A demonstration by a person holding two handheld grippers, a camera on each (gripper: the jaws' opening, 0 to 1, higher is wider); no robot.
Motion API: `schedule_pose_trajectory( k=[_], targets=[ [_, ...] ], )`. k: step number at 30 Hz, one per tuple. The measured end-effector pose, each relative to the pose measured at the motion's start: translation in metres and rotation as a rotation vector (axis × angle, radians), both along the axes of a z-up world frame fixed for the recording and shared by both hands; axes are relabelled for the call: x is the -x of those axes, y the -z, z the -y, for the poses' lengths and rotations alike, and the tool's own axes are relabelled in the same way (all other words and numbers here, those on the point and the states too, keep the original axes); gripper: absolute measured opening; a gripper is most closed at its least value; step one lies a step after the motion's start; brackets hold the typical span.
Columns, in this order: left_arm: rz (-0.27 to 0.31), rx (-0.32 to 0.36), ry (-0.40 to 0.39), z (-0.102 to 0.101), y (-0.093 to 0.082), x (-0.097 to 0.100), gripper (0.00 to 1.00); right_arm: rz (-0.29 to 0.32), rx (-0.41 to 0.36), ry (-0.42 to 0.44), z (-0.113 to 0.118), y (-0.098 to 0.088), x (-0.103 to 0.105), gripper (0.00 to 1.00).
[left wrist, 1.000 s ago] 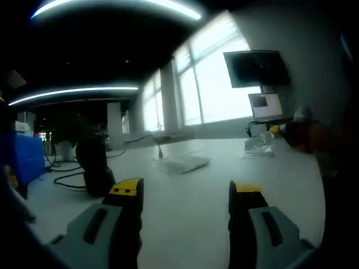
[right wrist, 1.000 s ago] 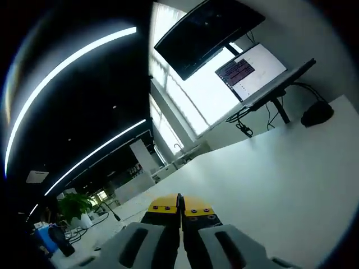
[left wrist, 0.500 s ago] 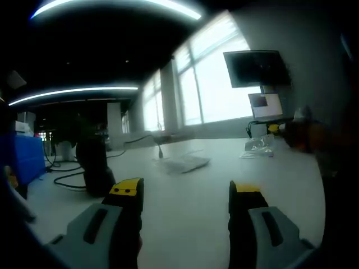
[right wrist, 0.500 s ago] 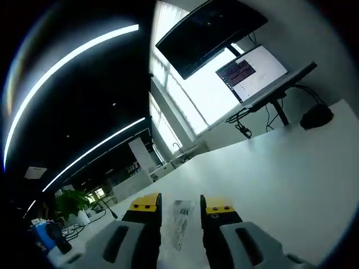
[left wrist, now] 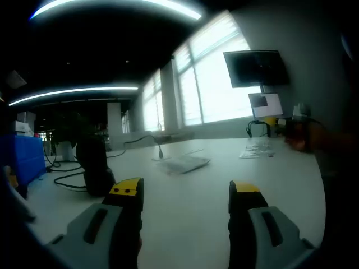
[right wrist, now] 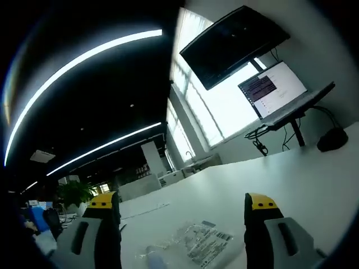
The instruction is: Clip sheet goods on table flip sheet goods clip sheet goods scan sheet goods put sheet goods back to table
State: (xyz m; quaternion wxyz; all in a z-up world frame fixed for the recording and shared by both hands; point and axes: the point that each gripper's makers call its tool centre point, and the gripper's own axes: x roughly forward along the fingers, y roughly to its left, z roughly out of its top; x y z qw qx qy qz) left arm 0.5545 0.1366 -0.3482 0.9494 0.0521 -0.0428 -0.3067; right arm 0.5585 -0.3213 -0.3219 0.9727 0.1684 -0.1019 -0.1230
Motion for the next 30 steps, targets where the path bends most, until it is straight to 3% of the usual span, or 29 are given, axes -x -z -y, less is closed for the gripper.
schedule_pose_trajectory(
  k=[6,10,19,22,24,30],
  targets=[
    [-0.001,-0.002,0.002,0.000,0.000,0.000,0.54,-0.065,0.195,-0.123,-0.025,-0.009,-0.012,0.84],
    [0.000,-0.002,0.005,0.001,0.000,0.000,0.54,-0.146,0.330,-0.210,-0.033,-0.010,-0.023,0.85],
    [0.001,-0.003,0.004,0.000,0.000,0.000,0.54,-0.294,0.508,-0.418,-0.039,0.004,-0.043,0.84],
    [0.000,-0.004,0.005,0.000,0.001,-0.001,0.54,-0.330,0.540,-0.448,-0.037,0.012,-0.049,0.82],
    [0.001,-0.004,0.004,0.000,0.000,-0.001,0.54,-0.385,0.558,-0.496,-0.040,0.025,-0.051,0.82],
    [0.001,-0.003,0.005,0.000,0.000,-0.001,0.54,-0.484,0.556,-0.611,-0.051,0.049,-0.053,0.79]
  ],
)
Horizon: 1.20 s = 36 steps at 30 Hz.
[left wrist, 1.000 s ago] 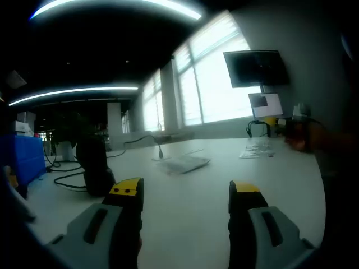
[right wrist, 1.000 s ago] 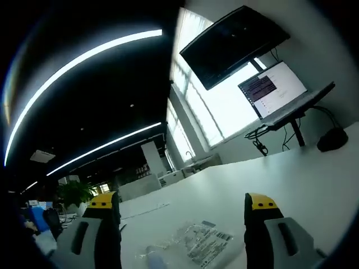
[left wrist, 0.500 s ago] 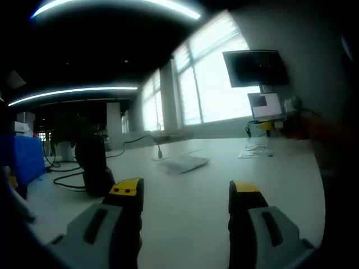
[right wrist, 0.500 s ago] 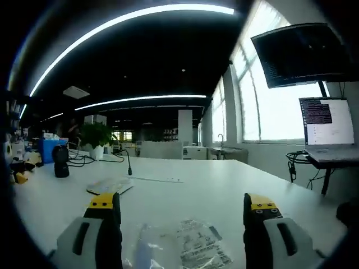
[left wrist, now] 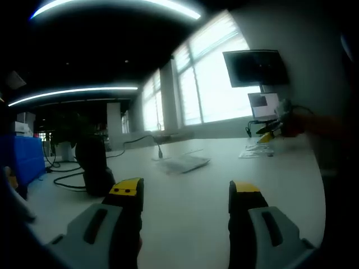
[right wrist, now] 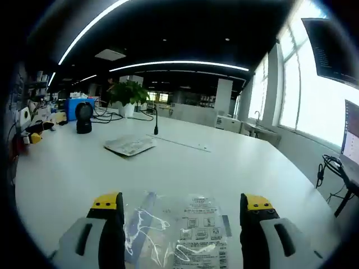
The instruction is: Clip sheet goods on table flip sheet goods clip sheet goods scan sheet goods put sheet goods back to table
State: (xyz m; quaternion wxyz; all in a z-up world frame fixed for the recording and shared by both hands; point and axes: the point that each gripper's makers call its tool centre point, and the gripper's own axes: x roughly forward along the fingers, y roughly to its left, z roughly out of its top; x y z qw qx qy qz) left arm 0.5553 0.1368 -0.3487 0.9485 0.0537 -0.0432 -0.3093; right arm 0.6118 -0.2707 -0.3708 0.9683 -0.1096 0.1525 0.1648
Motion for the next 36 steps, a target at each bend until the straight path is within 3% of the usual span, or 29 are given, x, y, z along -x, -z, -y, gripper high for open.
schedule_pose_trajectory(
  k=[4,17,20,22,23,29,36],
  targets=[
    [0.002,-0.005,0.000,0.000,0.000,0.000,0.54,-0.037,0.024,-0.011,-0.002,0.010,-0.003,0.73],
    [0.001,-0.002,0.001,0.001,0.000,0.000,0.54,-0.164,0.017,-0.026,0.003,0.040,-0.001,0.68],
    [0.001,-0.003,0.001,0.001,0.000,0.000,0.54,-0.202,-0.002,-0.020,0.004,0.048,0.001,0.67],
    [0.002,-0.003,0.001,0.001,0.000,0.000,0.54,-0.221,-0.068,-0.007,0.003,0.050,0.002,0.67],
    [0.001,-0.004,0.001,0.001,0.000,0.000,0.54,-0.195,-0.048,-0.009,0.006,0.048,0.001,0.67],
    [0.002,-0.004,0.001,0.001,0.000,0.001,0.54,-0.208,-0.060,0.042,0.005,0.048,0.005,0.67],
    [0.004,-0.003,0.003,0.001,0.000,0.001,0.54,-0.158,-0.085,0.118,0.003,0.048,0.011,0.67]
  ],
)
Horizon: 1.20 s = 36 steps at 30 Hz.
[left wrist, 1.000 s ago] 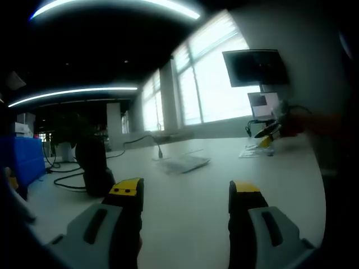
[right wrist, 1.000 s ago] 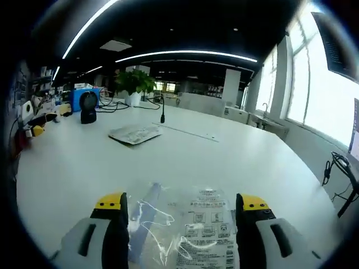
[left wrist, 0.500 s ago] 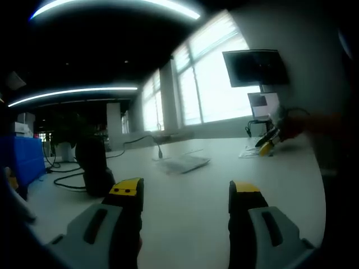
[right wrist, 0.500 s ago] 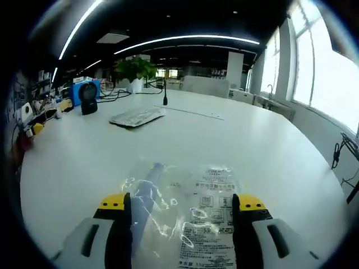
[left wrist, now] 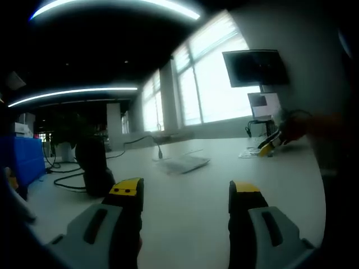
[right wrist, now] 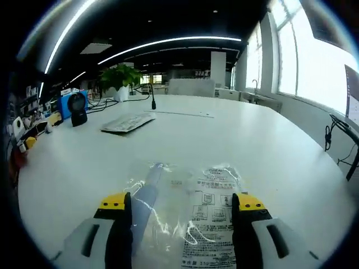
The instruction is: Clip sheet goods on table flip sheet goods clip sheet goods scan sheet goods put sheet goods back to table
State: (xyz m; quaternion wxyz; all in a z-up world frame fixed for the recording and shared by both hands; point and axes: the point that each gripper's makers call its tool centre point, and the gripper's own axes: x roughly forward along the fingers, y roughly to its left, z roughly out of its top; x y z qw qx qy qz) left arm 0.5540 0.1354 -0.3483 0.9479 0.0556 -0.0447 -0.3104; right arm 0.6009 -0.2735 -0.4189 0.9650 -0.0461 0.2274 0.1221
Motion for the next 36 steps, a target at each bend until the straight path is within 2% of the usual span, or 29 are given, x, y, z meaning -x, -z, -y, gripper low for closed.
schedule_pose_trajectory(
  k=[5,15,20,28,32,33,36],
  targets=[
    [0.001,0.000,0.001,0.000,0.000,0.000,0.54,0.021,-0.004,0.039,-0.008,0.000,0.005,0.67],
    [0.002,0.003,0.001,0.000,-0.001,0.000,0.54,0.023,-0.001,0.083,-0.020,0.000,0.021,0.66],
    [0.003,0.005,0.002,-0.001,-0.001,0.000,0.54,0.036,0.004,0.101,-0.028,-0.001,0.033,0.54],
    [0.004,0.005,0.003,0.000,-0.001,0.001,0.54,0.063,-0.005,0.117,-0.028,-0.001,0.030,0.54],
    [0.002,0.003,0.001,0.000,-0.001,0.001,0.54,0.069,-0.023,0.099,-0.030,-0.003,0.029,0.61],
    [0.001,0.002,0.001,0.000,-0.001,0.001,0.54,0.075,-0.024,0.092,-0.031,-0.004,0.028,0.62],
    [-0.001,0.000,0.001,0.000,0.000,0.000,0.54,0.166,0.016,0.065,-0.027,-0.027,0.022,0.61]
  ],
)
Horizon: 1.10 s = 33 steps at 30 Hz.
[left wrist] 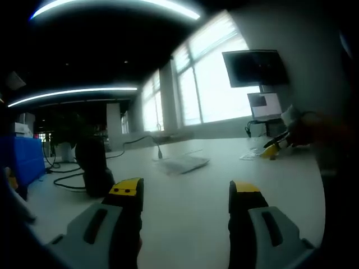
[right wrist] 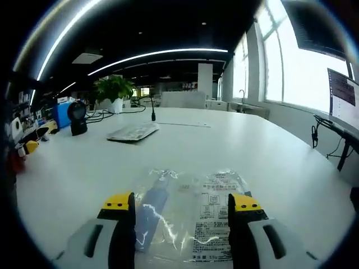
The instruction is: Clip sheet goods on table flip sheet goods clip sheet goods scan sheet goods put sheet goods back to table
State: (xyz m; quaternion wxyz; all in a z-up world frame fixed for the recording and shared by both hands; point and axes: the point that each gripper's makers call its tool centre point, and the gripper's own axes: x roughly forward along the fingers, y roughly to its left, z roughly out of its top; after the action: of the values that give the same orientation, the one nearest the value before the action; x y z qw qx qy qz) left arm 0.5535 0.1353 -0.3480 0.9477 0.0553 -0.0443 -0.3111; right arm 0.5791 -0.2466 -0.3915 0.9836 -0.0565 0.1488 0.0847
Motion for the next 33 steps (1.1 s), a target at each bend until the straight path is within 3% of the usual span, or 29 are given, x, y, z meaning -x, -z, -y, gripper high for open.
schedule_pose_trajectory(
  k=[6,12,16,20,22,31,33],
  targets=[
    [0.000,0.001,0.002,0.000,0.000,0.000,0.54,0.033,0.000,-0.018,0.026,-0.030,-0.011,0.57],
    [0.002,0.001,0.000,0.000,0.000,0.000,0.54,0.001,0.035,-0.042,0.053,-0.038,-0.024,0.50],
    [0.001,0.000,-0.002,-0.001,0.000,-0.001,0.54,-0.029,0.032,-0.083,0.062,-0.038,-0.036,0.50],
    [0.001,-0.001,-0.003,-0.001,0.000,-0.001,0.54,-0.022,0.130,-0.135,0.073,-0.036,-0.050,0.45],
    [0.001,0.001,-0.003,-0.001,0.000,-0.001,0.54,-0.028,0.113,-0.137,0.077,-0.033,-0.056,0.43],
    [0.001,0.002,-0.002,-0.001,0.000,-0.001,0.54,-0.131,0.140,-0.216,0.072,-0.001,-0.064,0.39],
    [0.000,0.003,-0.002,-0.001,0.000,-0.001,0.54,-0.111,0.193,-0.239,0.070,0.000,-0.066,0.38]
  ],
)
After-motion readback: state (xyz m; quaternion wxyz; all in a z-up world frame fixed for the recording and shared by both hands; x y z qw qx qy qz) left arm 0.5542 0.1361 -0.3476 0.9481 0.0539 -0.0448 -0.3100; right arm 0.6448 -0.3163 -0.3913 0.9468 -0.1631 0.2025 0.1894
